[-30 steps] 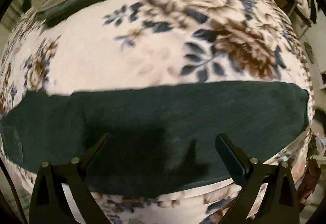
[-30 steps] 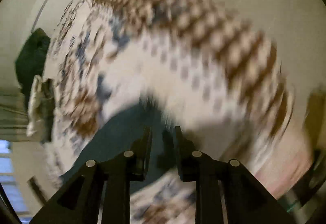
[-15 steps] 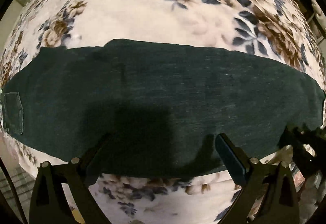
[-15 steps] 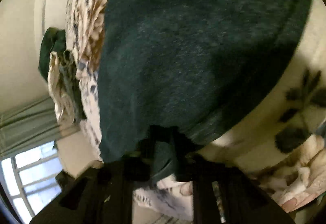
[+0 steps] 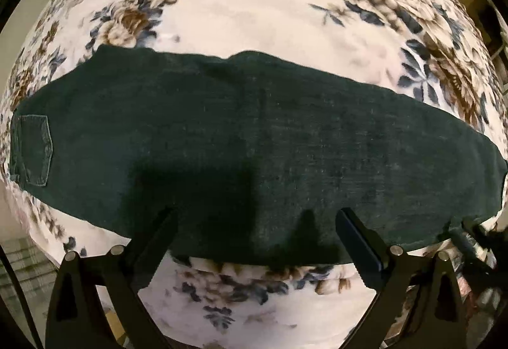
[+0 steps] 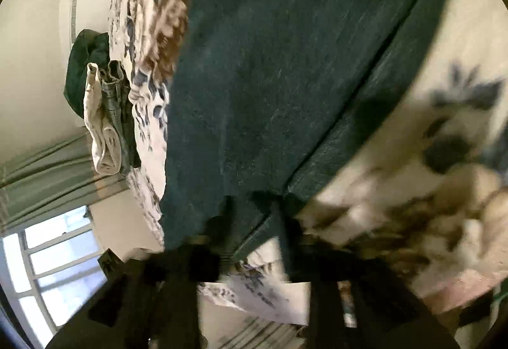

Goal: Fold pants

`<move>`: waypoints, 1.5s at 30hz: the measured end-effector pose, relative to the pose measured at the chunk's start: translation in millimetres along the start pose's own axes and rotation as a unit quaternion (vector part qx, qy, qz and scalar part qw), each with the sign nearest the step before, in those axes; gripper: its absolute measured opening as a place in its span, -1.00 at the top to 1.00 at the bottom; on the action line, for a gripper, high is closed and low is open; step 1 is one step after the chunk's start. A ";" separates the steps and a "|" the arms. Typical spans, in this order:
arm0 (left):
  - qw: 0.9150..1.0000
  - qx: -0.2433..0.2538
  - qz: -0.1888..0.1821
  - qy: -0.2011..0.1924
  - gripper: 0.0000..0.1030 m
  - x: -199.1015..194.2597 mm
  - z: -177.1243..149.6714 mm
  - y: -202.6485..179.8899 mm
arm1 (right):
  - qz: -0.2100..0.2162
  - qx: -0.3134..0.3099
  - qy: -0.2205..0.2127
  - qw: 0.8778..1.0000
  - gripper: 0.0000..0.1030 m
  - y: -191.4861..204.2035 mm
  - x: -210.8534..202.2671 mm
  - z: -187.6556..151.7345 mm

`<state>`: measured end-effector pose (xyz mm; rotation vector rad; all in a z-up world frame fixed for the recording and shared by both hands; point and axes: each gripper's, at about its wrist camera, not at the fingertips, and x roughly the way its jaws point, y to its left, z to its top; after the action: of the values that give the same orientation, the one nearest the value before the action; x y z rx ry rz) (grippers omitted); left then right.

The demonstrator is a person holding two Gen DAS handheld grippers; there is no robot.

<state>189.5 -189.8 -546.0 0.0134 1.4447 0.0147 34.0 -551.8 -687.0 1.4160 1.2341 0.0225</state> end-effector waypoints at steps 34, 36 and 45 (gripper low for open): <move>1.000 0.008 0.014 0.004 -0.97 21.8 -9.9 -2.6 | -0.047 -0.015 -0.028 0.998 0.52 10.2 22.6 -19.0; 1.000 0.020 0.012 -0.002 -0.97 21.9 -7.3 -8.7 | -0.061 -0.025 -0.077 0.995 -0.08 7.8 -10.4 -14.9; 0.997 0.080 -0.011 -0.008 -0.97 35.9 3.7 -71.6 | -0.008 0.039 -0.215 0.976 -0.26 -55.1 -94.0 60.1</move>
<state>197.7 -260.8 -582.5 0.1286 1.4260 -0.1187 -3.7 -670.3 -687.6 1.3865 0.8926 -0.3323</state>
